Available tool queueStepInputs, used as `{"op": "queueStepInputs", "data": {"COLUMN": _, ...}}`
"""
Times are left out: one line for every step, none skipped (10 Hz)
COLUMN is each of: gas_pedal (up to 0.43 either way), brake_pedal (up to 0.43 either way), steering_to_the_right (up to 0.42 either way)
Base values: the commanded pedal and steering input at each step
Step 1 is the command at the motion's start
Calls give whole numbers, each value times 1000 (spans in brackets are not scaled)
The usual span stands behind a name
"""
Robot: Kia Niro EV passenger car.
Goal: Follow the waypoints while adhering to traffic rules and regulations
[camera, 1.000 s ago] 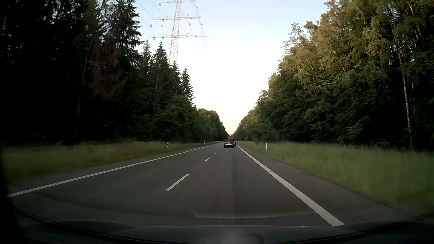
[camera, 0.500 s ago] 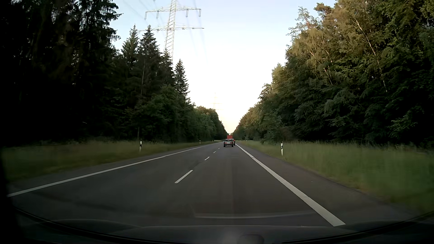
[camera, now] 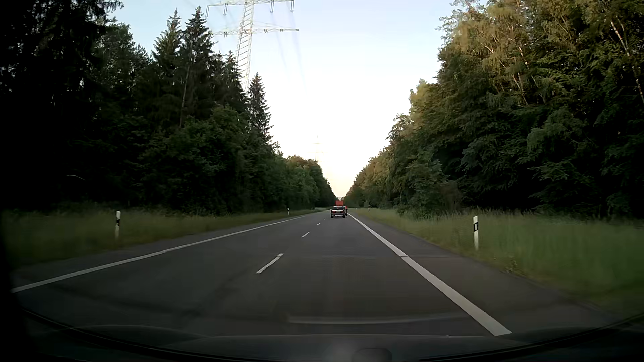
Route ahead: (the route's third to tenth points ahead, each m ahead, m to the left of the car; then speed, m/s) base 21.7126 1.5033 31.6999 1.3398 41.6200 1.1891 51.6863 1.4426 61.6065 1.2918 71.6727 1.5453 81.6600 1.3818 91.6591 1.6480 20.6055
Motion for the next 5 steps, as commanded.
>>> {"op": "queueStepInputs", "data": {"gas_pedal": 59, "brake_pedal": 18, "steering_to_the_right": 3}}
{"op": "queueStepInputs", "data": {"gas_pedal": 59, "brake_pedal": 24, "steering_to_the_right": 3}}
{"op": "queueStepInputs", "data": {"gas_pedal": 59, "brake_pedal": 18, "steering_to_the_right": 3}}
{"op": "queueStepInputs", "data": {"gas_pedal": 59, "brake_pedal": 18, "steering_to_the_right": 3}}
{"op": "queueStepInputs", "data": {"gas_pedal": 59, "brake_pedal": 18, "steering_to_the_right": 3}}
